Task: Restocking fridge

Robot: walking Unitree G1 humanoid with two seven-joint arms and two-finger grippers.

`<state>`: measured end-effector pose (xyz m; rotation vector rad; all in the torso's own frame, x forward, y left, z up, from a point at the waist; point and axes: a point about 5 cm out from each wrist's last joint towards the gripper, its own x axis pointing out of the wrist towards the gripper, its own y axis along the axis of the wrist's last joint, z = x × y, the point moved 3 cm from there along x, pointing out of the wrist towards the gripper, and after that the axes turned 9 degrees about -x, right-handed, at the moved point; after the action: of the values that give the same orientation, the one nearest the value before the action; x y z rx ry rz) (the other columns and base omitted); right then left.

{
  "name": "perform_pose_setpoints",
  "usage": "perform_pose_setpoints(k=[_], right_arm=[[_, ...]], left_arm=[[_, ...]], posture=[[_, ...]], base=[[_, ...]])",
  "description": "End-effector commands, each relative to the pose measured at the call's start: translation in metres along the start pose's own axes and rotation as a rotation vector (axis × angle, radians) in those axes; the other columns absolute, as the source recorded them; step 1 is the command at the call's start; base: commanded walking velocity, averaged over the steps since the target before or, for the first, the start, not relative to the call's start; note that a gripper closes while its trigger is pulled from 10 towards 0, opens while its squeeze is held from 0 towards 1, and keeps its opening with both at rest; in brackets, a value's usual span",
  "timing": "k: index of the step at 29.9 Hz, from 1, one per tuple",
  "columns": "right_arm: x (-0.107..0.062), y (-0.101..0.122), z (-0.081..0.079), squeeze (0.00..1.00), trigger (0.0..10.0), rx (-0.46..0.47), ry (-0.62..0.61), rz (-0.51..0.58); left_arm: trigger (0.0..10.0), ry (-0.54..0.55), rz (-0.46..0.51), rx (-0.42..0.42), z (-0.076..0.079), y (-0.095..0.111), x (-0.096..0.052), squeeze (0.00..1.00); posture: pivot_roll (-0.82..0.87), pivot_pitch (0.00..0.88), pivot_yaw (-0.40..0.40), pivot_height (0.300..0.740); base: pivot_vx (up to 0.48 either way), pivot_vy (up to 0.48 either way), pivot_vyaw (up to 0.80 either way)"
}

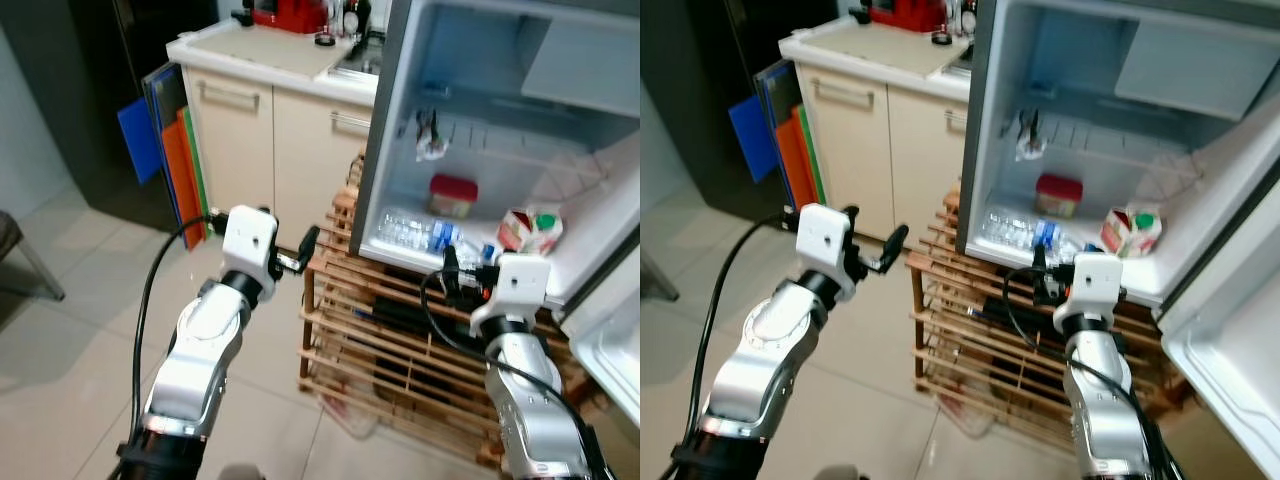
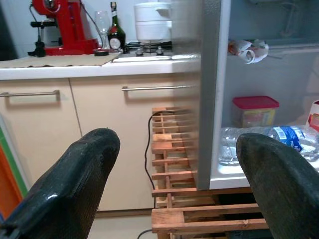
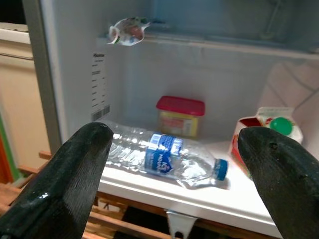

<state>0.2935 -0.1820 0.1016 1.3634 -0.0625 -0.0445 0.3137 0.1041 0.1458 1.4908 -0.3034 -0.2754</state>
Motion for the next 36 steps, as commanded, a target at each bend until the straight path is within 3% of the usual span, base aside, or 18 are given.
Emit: perform_pose_setpoints(k=[1, 9, 30, 36], right_arm=[[0.003, 0.002, -0.003, 0.00, 10.0, -0.008, 0.009, 0.004], [0.005, 0.003, -0.005, 0.00, 10.0, -0.019, 0.023, 0.008], [0.012, 0.001, -0.005, 0.00, 10.0, -0.039, 0.025, 0.001], [0.012, 0.009, -0.015, 0.00, 10.0, -0.071, 0.068, 0.034]], left_arm=[[10.0, -0.018, 0.012, 0.005, 0.003, 0.003, 0.004, 0.00], [10.0, -0.035, 0.019, 0.004, 0.007, 0.004, 0.004, 0.00], [10.0, -0.074, 0.019, 0.013, 0.010, 0.005, 0.007, 0.00], [10.0, -0.086, 0.020, 0.006, 0.012, 0.005, 0.008, 0.00]], posture=[[0.16, 0.003, -0.057, 0.740], [0.15, 0.006, -0.061, 0.740], [0.15, 0.000, -0.056, 0.740], [0.15, 0.000, -0.056, 0.740]], base=[[0.000, 0.000, 0.00], [0.000, 0.000, 0.00], [-0.254, 0.000, 0.00], [-0.084, 0.000, -0.41]])
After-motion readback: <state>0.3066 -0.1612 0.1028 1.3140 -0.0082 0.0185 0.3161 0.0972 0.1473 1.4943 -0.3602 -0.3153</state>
